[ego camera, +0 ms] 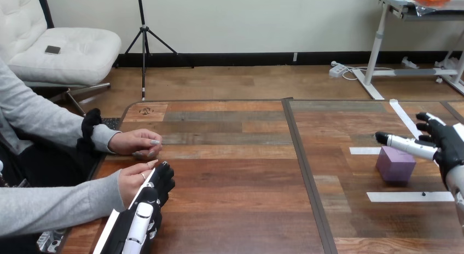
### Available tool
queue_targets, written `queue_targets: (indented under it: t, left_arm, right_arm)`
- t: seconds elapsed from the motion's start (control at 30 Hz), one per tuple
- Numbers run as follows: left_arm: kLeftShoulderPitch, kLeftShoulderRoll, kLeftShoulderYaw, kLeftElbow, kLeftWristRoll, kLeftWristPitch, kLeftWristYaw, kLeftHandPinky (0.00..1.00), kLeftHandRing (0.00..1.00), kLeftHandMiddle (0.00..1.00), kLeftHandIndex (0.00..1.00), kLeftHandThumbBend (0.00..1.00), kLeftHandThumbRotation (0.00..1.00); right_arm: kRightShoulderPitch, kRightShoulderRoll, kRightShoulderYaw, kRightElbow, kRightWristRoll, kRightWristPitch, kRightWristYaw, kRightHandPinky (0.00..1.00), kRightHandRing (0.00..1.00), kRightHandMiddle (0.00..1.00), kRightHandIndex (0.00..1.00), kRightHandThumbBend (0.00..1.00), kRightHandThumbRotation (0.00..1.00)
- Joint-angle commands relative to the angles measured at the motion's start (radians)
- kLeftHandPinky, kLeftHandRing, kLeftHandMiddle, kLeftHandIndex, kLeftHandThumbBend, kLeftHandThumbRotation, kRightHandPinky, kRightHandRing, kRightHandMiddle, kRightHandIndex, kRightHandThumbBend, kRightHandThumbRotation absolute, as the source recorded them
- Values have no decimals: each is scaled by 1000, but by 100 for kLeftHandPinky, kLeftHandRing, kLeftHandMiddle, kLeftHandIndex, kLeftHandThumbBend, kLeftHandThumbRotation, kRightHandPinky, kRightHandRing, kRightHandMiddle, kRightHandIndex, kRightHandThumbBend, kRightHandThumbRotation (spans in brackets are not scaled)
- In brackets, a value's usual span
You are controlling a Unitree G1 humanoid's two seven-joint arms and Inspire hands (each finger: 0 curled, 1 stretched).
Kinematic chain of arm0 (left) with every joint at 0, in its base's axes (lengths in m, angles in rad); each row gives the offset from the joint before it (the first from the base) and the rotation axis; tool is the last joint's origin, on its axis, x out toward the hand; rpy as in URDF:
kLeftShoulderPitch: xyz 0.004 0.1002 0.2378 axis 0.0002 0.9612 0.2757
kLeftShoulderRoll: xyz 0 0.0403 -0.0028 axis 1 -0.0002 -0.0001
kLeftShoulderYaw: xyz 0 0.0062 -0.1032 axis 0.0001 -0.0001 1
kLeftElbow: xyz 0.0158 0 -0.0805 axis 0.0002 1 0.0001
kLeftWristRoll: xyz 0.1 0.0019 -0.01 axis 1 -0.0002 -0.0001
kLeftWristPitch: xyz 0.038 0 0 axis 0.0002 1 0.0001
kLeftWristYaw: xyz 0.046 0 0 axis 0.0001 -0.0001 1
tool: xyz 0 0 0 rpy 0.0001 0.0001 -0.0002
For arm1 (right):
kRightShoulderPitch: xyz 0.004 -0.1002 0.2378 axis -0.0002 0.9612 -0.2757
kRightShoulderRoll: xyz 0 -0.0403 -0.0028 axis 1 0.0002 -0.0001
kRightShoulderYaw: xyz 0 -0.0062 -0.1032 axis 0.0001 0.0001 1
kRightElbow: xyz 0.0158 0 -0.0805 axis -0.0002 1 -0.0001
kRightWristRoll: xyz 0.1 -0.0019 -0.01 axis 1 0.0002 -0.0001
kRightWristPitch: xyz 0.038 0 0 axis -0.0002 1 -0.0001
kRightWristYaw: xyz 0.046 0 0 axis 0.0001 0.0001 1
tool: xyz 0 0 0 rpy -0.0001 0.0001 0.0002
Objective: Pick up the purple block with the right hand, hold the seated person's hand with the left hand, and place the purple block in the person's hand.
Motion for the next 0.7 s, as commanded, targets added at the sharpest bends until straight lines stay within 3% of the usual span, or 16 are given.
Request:
queue_targets:
  t: [0.0,0.5,0.67]
  left_arm:
    - [-58,-1,-2,-4,2,-17,0,100,96,96,95,49,100]
    - [-60,-2,0,-2,3,-10,4,100,96,95,95,49,100]
    - [-59,-4,-2,-8,-13,3,-3,100,96,95,94,48,100]
  right_arm:
    - [-32,26,19,-5,-12,-3,1,78,92,94,95,100,34]
    - [-30,36,55,-5,-43,15,-15,84,94,94,95,100,34]
    - [-27,36,63,-8,-53,4,-10,74,89,91,95,100,30]
